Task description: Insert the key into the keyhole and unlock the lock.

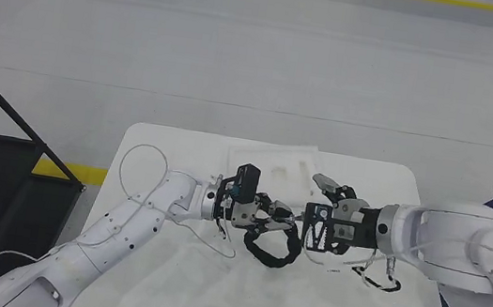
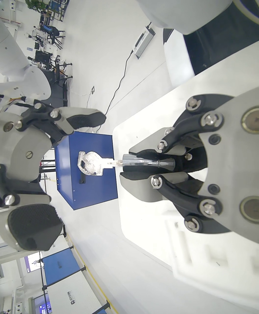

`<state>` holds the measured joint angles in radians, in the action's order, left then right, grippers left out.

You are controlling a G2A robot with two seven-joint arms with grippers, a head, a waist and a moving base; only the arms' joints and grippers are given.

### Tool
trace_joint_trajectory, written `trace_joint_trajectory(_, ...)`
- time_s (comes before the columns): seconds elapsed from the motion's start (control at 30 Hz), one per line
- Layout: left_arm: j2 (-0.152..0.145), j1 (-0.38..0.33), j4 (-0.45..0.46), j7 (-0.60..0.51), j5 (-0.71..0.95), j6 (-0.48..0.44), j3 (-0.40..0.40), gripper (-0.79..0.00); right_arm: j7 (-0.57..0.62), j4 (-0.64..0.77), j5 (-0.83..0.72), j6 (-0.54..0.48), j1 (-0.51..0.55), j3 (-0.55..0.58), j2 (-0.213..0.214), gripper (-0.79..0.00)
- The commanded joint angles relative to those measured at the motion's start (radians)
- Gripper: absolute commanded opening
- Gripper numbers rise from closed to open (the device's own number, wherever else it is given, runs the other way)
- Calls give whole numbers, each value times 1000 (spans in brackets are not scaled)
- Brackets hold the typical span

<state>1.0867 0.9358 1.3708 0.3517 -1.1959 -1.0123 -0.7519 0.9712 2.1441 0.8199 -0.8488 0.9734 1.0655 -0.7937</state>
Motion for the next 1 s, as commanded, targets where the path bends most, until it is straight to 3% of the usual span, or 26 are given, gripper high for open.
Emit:
trace_joint_trajectory(0.0, -3, 2, -3, -3, 8, 0, 3, -785, -23, 10, 27, -23, 6, 11, 4, -117)
trace_joint_trajectory(0.1, -8, 3, -5, -9, 23, 0, 9, -785, -63, 27, 86, -62, 23, 24, 12, -366)
trace_joint_trajectory(0.13, -9, 2, -5, -10, 28, 0, 11, -785, -78, 29, 97, -75, 30, 29, 13, -397)
trace_joint_trajectory(0.47, -22, -9, 0, -20, 66, 0, 33, -785, -207, 57, 263, -147, 60, 24, 15, -493)
trace_joint_trajectory(0.63, -26, -15, -1, -17, 77, 0, 43, -785, -251, 55, 332, -146, 72, 9, 14, -456)
trace_joint_trajectory(0.7, -28, -17, -1, -15, 80, 0, 46, -785, -266, 56, 351, -144, 75, 6, 13, -474)
trace_joint_trajectory(0.73, -29, -17, 0, -15, 81, 0, 47, -785, -274, 57, 358, -142, 76, 5, 13, -502)
trace_joint_trajectory(0.8, -30, -19, 1, -13, 83, 0, 49, -785, -290, 54, 369, -138, 78, 4, 12, -628)
trace_joint_trajectory(0.83, -31, -20, 2, -12, 83, 0, 49, -785, -298, 53, 372, -133, 80, 4, 12, -742)
trace_joint_trajectory(0.87, -32, -20, 2, -12, 83, 0, 50, -785, -304, 51, 375, -129, 82, 4, 12, -785)
trace_joint_trajectory(0.97, -33, -21, 3, -9, 86, 0, 52, -785, -315, 40, 367, -107, 90, 5, 11, -785)
